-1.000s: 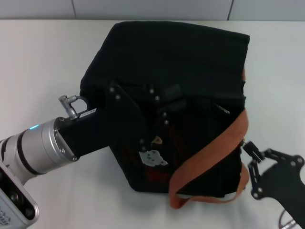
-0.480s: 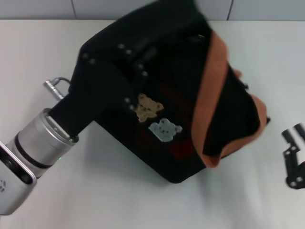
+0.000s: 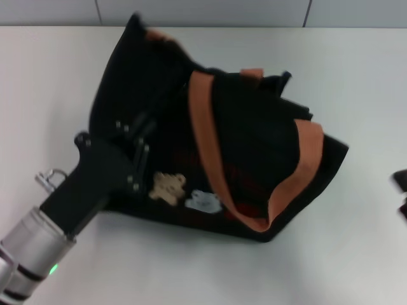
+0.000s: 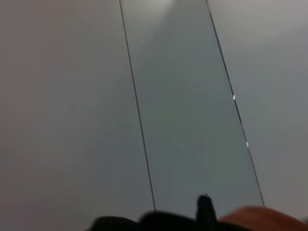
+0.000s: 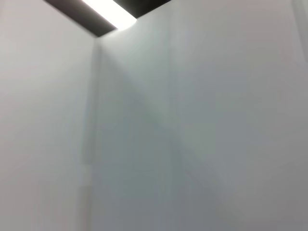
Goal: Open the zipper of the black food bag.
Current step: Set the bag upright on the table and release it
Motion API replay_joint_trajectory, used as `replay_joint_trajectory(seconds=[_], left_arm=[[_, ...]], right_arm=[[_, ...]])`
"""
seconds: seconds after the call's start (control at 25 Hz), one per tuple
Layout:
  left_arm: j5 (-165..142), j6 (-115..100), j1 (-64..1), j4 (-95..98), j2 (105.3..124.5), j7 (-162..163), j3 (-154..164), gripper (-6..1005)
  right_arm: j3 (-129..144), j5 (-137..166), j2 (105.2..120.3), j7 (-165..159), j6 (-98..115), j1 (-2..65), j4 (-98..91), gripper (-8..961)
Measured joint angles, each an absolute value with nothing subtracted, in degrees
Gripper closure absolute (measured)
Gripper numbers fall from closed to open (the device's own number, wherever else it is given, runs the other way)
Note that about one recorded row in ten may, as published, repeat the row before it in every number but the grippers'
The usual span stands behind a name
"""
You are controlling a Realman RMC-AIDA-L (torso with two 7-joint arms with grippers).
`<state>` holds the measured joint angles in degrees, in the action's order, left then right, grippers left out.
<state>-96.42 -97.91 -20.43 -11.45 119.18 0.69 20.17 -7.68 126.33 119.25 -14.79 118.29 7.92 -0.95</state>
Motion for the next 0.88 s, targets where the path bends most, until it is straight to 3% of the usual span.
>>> replay_joint_trajectory(seconds=[0.2, 0.6, 0.88], left_arm=[[-96.72, -98.91, -18.03, -11.43, 119.18, 2.01, 22.25, 903], [-102.87, -95.18, -23.50, -11.08, 119.17, 8.77, 27.14, 902], [-103.64, -97.12, -23.72, -7.34, 118.92, 11.46, 27.30, 902]], right_arm=[[-1.96, 133.37, 119.17, -23.22, 119.44, 13.48, -5.60, 281], [3.40, 137.62, 119.18, -29.08, 116.68, 17.67, -9.51, 185], [4.94, 137.73, 119.11, -32.10, 114.53, 18.41, -11.57, 181]])
